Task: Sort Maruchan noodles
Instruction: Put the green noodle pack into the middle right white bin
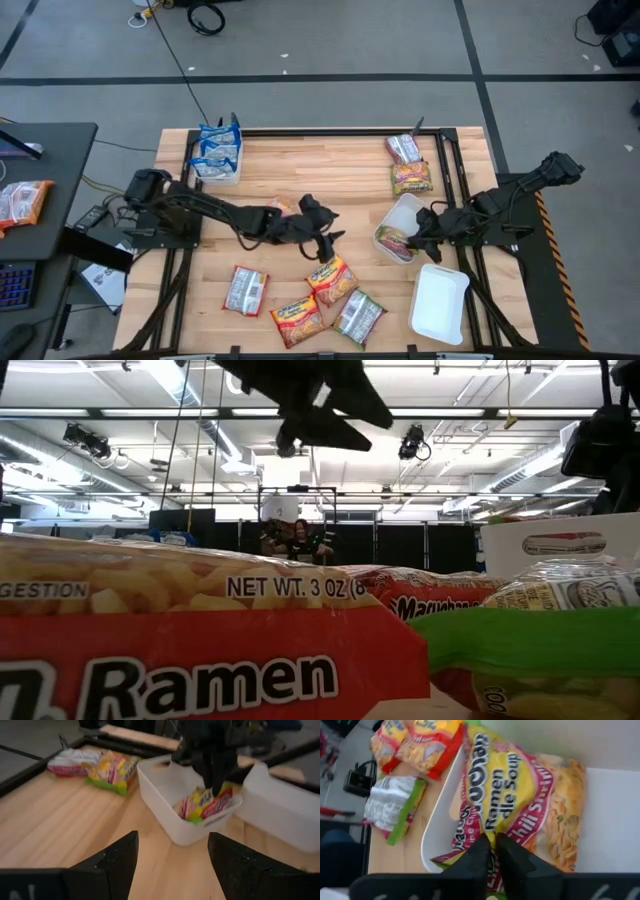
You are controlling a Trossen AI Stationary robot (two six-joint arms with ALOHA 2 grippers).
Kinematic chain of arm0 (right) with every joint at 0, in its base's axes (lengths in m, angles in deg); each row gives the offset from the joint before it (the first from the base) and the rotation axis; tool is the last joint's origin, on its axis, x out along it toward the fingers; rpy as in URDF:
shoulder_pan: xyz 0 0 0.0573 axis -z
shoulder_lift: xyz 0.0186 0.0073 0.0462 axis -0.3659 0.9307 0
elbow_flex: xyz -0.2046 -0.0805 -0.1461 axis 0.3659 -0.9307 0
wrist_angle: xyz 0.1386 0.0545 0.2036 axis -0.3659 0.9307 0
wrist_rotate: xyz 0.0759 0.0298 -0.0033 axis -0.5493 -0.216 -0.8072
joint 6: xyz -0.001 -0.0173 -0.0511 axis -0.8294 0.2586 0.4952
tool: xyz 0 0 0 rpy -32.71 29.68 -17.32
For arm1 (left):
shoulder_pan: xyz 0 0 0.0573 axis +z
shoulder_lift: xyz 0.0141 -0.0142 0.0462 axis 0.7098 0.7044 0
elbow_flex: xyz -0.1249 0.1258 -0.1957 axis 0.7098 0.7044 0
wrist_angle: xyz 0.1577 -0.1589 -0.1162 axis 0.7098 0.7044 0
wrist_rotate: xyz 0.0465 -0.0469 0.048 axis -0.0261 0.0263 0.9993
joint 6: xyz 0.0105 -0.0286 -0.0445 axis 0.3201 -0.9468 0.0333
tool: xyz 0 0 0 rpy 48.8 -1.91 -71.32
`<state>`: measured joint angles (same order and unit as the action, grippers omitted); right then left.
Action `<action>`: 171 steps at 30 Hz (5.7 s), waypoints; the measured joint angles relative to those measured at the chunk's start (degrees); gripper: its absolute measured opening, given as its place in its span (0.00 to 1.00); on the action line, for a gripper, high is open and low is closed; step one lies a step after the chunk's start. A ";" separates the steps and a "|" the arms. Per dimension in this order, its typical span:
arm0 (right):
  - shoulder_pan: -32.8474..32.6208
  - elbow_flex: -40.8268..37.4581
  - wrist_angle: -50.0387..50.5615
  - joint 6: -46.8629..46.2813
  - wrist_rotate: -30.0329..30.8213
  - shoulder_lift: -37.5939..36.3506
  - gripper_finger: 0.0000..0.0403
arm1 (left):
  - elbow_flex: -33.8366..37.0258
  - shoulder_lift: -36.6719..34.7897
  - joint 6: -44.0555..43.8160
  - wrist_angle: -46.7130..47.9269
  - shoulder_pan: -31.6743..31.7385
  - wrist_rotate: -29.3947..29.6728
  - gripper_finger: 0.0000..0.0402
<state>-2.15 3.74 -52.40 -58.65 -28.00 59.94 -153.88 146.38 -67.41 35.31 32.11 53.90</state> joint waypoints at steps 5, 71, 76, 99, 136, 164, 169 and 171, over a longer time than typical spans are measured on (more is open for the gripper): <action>0.00 1.92 0.58 6.30 -3.51 0.04 0.17 | -0.02 2.43 4.00 -0.22 -0.41 -0.08 0.60; 2.07 26.91 -1.28 37.43 -3.73 57.38 0.21 | -20.92 35.13 13.37 -10.73 -5.26 -1.02 0.60; 4.29 26.77 -0.37 38.86 -1.04 56.93 0.24 | -21.00 34.91 11.49 -7.87 -3.94 0.78 0.60; 14.82 28.86 18.73 38.70 1.80 42.99 0.40 | -21.27 31.18 22.27 0.05 5.57 0.32 0.60; 57.89 39.35 33.27 68.18 0.77 58.41 0.47 | -21.11 -8.74 3.26 50.44 10.14 6.15 0.47; 61.81 44.43 32.25 61.03 -0.44 49.39 0.01 | -20.96 -25.17 -0.74 51.81 -3.33 23.17 0.47; 59.92 52.31 39.65 49.80 -10.17 42.66 0.01 | -20.92 -23.09 -4.15 51.18 -6.22 24.03 0.47; 58.87 54.98 42.32 43.88 -14.53 39.92 0.01 | -20.92 -22.37 -5.48 51.00 -7.48 24.13 0.47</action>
<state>56.72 58.72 -10.08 -14.77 -42.53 99.85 -174.80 124.01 -72.89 86.31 24.63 78.03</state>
